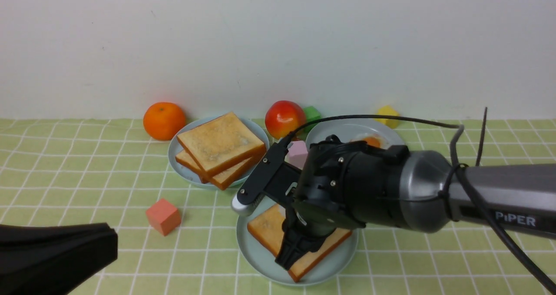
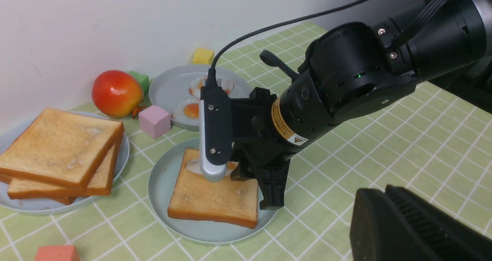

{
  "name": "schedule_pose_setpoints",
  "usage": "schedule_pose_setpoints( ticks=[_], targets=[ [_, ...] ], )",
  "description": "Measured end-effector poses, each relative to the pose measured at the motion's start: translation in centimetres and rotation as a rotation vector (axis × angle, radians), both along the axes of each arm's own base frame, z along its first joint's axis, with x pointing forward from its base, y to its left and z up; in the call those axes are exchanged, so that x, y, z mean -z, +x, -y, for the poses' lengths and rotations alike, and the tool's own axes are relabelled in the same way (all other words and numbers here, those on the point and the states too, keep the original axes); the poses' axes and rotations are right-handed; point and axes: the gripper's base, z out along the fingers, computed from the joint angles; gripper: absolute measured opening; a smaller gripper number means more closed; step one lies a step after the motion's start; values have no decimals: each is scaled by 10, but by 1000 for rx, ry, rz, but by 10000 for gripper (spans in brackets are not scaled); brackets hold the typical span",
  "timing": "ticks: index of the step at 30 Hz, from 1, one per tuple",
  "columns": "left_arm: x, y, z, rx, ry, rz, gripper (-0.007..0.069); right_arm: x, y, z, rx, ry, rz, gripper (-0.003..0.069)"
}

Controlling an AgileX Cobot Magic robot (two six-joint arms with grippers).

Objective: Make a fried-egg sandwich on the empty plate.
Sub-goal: Use the right arm to place the fried egg on the slice of bread in the middle, then use the left arm to grab a slice of bread

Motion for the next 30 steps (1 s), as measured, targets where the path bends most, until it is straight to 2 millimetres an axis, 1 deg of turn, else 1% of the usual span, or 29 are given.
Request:
schedule_pose_setpoints(
  ticks=[1,3,5,6,7,8,9,10,11,13,14,16,17,18,19,20,21,22,23,24,25,26,27,28,30],
  targets=[
    [0,0,0,1,-3,-3,39,1,-1,-1,12,14,-15,352],
    [0,0,0,1,-3,-4,39,1,-3,-1,32,35,-40,445],
    [0,0,0,1,0,-8,39,-3,-7,-3,47,59,-60,528],
    [1,0,0,1,5,-12,40,-9,-11,-4,51,77,-64,562],
    [1,0,0,1,7,-14,40,-10,-11,-4,52,80,-64,568],
    [2,0,0,0,15,-21,41,-24,-18,-5,47,108,-57,599],
    [3,-1,-1,-1,23,-28,43,-32,-23,-5,45,122,-52,609],
    [4,-1,-1,-1,33,-37,47,-47,-30,-4,37,141,-40,608],
    [5,-1,-1,-2,37,-41,47,-59,-35,-1,37,153,-31,603],
    [7,0,0,-3,59,-62,49,-93,-50,11,42,184,-9,559],
    [9,1,1,-4,66,-78,49,-105,-56,17,54,195,-5,533],
    [14,6,6,-12,88,-129,50,-136,-72,38,96,217,6,452],
    [14,5,6,-12,89,-131,50,-139,-74,41,98,218,7,442],
    [19,11,13,-22,114,-185,50,-158,-86,58,139,236,11,370],
    [25,17,19,-30,141,-232,50,-174,-97,73,171,253,16,288],
    [26,18,20,-32,146,-240,50,-176,-99,75,176,257,17,288],
    [31,23,26,-38,173,-276,50,-188,-107,87,201,278,23,228],
    [41,32,37,-46,222,-329,43,-205,-122,106,232,321,34,132],
    [45,38,43,-49,253,-359,29,-215,-131,118,250,351,39,65],
    [50,43,50,-52,283,-390,13,-224,-139,128,262,391,49,28],
    [53,50,58,-54,306,-417,-7,-232,-148,139,274,430,59,1],
    [54,56,65,-55,327,-441,-13,-239,-156,149,283,471,69,-8],
    [52,56,65,-55,324,-440,-13,-240,-158,151,282,476,72,-8],
    [51,65,75,-53,353,-460,-13,-249,-169,164,289,531,80,-9],
    [46,80,89,-52,385,-475,-13,-258,-183,180,285,595,90,-9]
  ],
)
